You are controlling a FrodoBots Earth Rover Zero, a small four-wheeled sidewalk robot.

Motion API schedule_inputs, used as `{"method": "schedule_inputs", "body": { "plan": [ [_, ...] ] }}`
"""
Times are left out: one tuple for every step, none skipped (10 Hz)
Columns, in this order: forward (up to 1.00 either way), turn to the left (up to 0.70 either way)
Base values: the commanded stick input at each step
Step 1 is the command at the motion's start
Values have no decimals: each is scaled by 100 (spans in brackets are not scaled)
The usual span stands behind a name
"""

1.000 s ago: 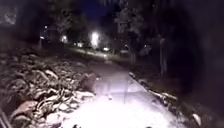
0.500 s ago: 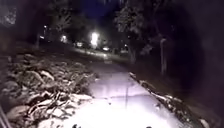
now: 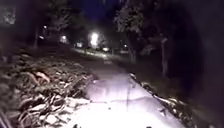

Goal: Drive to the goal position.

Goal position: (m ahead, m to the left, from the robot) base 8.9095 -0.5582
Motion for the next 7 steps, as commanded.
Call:
{"method": "schedule_inputs", "body": {
  "plan": [
    [30, 0],
    [30, 0],
    [30, 0],
    [30, 0],
    [30, 28],
    [30, 74],
    [30, 73]
  ]
}}
